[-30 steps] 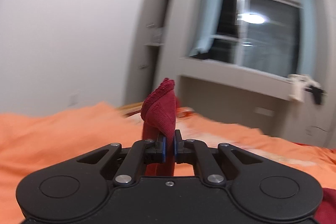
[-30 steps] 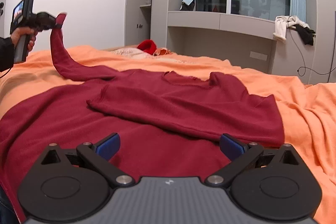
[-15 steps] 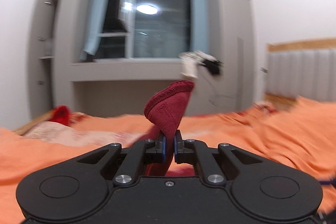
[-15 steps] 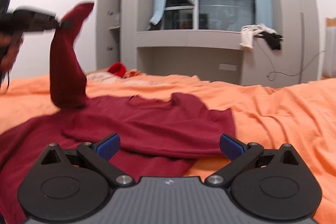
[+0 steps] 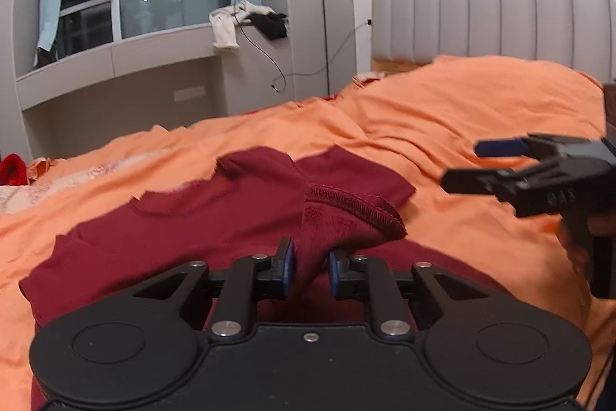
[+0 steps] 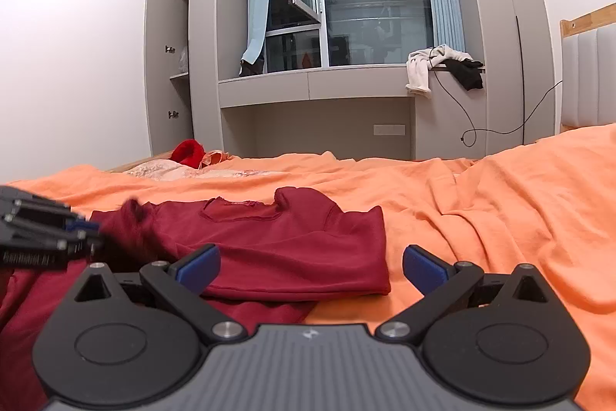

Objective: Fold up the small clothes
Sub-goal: 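Lay the held sleeve across the sweater body and open the left tool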

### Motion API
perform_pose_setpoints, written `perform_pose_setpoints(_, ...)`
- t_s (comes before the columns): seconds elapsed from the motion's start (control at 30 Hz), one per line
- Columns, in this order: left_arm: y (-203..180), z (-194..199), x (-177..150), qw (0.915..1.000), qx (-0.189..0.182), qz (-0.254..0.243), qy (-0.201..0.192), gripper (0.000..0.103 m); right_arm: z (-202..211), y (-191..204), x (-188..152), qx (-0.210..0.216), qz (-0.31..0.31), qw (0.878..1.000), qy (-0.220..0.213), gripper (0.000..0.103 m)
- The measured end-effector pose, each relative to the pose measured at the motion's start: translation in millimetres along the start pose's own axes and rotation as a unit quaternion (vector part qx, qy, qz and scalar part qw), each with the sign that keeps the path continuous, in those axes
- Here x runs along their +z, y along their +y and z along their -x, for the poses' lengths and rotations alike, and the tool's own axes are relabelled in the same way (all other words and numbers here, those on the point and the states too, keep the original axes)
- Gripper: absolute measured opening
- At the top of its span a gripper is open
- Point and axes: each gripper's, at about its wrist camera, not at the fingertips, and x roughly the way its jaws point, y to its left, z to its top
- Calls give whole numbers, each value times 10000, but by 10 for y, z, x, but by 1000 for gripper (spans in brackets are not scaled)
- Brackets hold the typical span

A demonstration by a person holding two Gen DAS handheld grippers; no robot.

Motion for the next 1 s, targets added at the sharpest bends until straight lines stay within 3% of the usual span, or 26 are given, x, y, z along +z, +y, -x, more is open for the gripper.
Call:
perform_pose_setpoints(0.1, 15, 42, -52, 9999, -122, 46, 32, 38, -32, 60, -12, 27, 41, 10000, 32, 103)
perform_pose_setpoints(0.23, 98, 298, 10, 9998, -108, 119, -94, 72, -94, 142, -24, 118, 111, 9998, 106, 103)
perform_pose_setpoints(0.3, 143, 422, 81, 9997, 51, 120, -189, 77, -113, 189, -30, 166, 152, 9997, 129, 103)
perform_pose_setpoints(0.4, 271, 598, 206, 9985, 420, 218, -259, 86, -145, 262, -28, 258, 185, 9994, 151, 103)
perform_pose_setpoints(0.53, 574, 775, 396, 9899, 1321, 471, -213, 96, -192, 370, -40, 415, 236, 9986, 207, 103)
perform_pose_setpoints(0.67, 1065, 795, 473, 9723, 2208, 763, 70, 97, -242, 493, -115, 581, 425, 9967, 374, 103)
perform_pose_setpoints(0.77, 1499, 759, 422, 9596, 2563, 1159, 123, 97, -260, 569, -175, 725, 583, 9947, 448, 103)
perform_pose_setpoints(0.87, 1919, 710, 337, 9492, 2617, 1739, 183, 95, -263, 640, -212, 846, 757, 9924, 483, 103)
perform_pose_setpoints(1.0, 2366, 507, 191, 9362, 2386, 2552, 386, 88, -287, 740, -253, 952, 1009, 9887, 562, 103)
